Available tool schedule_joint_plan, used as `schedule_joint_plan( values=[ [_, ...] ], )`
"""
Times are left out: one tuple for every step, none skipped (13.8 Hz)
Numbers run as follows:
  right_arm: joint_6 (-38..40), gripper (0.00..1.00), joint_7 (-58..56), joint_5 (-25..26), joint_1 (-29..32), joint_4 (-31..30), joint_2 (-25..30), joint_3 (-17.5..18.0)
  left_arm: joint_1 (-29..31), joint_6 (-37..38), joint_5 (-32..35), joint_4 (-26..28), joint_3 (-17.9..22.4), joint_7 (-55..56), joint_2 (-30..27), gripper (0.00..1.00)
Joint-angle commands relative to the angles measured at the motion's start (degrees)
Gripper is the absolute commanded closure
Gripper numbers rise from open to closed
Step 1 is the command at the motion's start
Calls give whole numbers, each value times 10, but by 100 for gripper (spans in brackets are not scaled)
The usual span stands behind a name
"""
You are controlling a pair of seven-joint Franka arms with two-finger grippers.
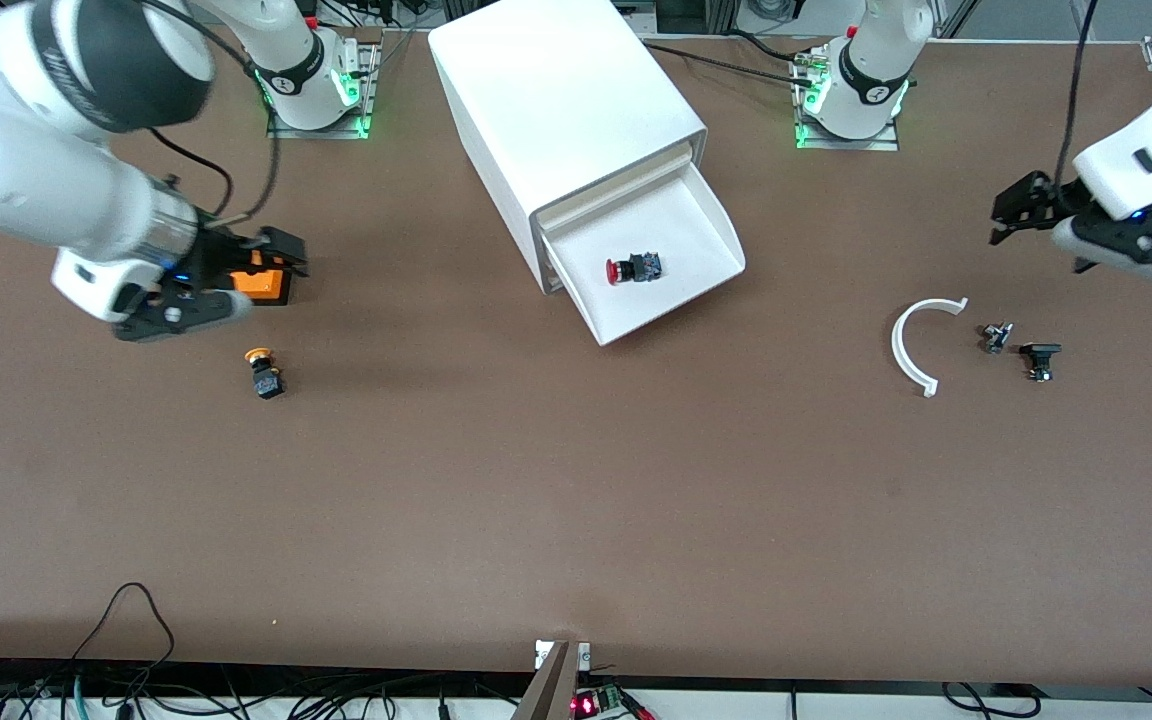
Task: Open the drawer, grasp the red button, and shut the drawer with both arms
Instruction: 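Withdraw the left gripper while the right gripper reaches toward the drawer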
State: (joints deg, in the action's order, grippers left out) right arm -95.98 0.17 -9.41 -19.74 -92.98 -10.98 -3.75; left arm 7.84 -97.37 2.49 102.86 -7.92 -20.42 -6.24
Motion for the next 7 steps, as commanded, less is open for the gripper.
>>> schedule_joint_plan(
  values=[
    [-43, 0, 0, 4, -81, 16, -33, -6, -2, 17, 28, -24, 13, 6, 5, 0],
    [-55, 0, 0, 7, -105, 28, -49, -6, -2, 30, 28, -25, 16, 3, 5, 0],
    [-59, 0, 2, 5, -126, 52, -70, -6, -2, 45, 25, -27, 16, 6, 4, 0],
    [-59, 0, 7, 4, -139, 78, -90, -6, -2, 51, 24, -36, 16, 18, 5, 0],
    [-59, 0, 4, 3, -150, 103, -105, -6, -2, 48, 18, -42, 16, 42, 7, 0],
    [-56, 0, -4, 4, -168, 127, -120, -6, -5, 50, 18, -47, 16, 87, 5, 0],
    [-58, 0, -4, 4, -177, 147, -136, -6, -8, 51, 21, -57, 15, 147, 5, 0]
  ],
)
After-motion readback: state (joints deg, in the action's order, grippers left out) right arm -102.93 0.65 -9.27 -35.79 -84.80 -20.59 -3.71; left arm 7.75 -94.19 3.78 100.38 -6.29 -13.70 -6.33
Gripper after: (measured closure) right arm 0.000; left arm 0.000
